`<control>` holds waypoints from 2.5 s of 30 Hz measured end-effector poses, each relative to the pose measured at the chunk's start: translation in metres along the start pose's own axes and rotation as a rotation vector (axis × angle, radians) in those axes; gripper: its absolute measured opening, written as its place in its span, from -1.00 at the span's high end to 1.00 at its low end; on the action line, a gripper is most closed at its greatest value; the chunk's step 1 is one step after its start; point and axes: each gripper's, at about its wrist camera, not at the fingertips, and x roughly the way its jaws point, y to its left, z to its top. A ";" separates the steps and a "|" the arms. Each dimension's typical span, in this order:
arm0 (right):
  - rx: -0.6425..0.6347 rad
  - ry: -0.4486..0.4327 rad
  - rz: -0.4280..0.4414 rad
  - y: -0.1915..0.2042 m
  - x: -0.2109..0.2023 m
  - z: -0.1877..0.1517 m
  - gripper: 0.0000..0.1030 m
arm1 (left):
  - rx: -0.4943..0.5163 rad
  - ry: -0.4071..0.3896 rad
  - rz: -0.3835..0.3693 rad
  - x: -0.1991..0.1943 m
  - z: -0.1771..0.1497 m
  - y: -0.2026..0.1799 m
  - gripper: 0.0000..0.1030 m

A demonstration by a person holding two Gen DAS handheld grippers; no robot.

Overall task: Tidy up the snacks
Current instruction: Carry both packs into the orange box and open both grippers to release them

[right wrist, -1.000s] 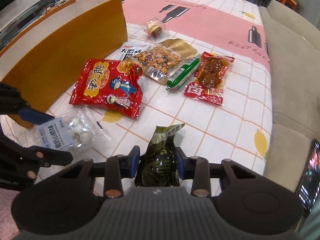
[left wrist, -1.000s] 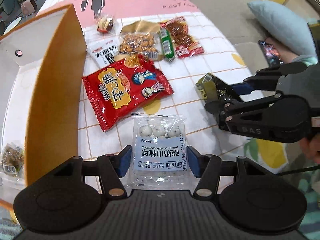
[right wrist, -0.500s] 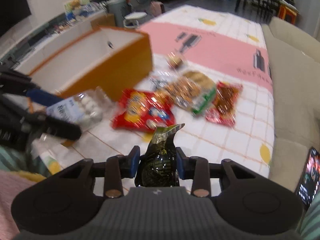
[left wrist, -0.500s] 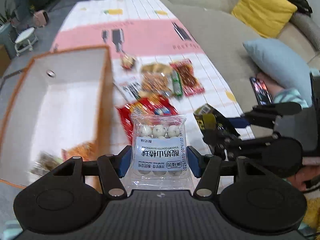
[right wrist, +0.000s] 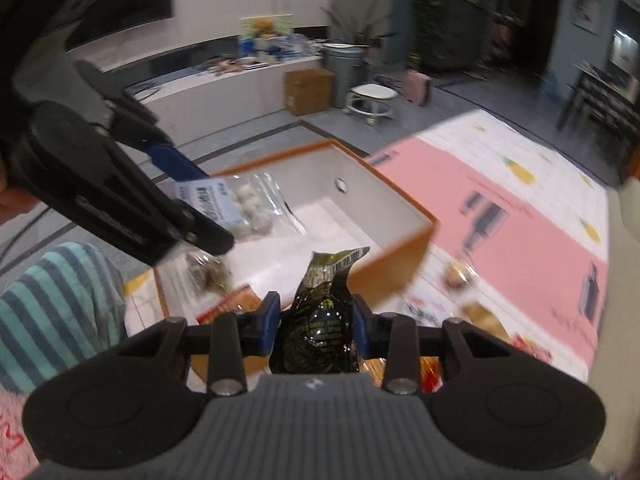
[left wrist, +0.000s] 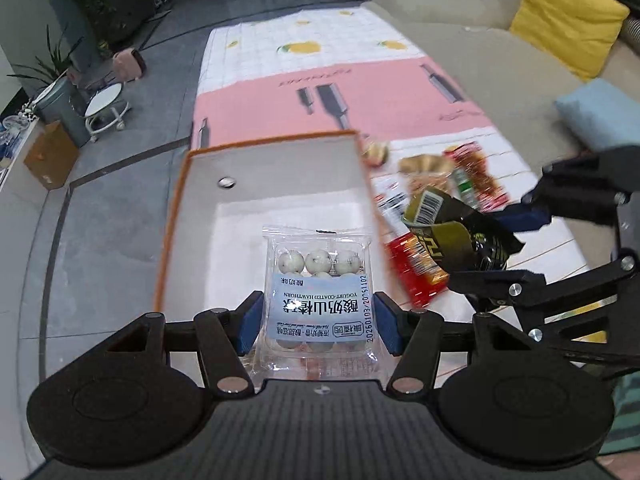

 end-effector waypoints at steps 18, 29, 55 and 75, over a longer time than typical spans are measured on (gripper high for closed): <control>-0.530 0.164 0.037 0.049 0.102 0.042 0.33 | 0.276 0.172 0.006 0.089 -0.001 0.037 -0.30; -0.617 0.250 0.088 0.054 0.141 0.041 0.33 | 0.300 0.245 -0.016 0.120 -0.005 0.051 -0.30; -0.540 0.355 0.145 0.054 0.166 0.039 0.02 | 0.301 0.348 -0.022 0.147 -0.016 0.046 -0.48; -0.389 0.273 0.077 0.041 0.129 0.054 -0.60 | 0.222 0.262 -0.006 0.103 -0.019 0.046 -0.74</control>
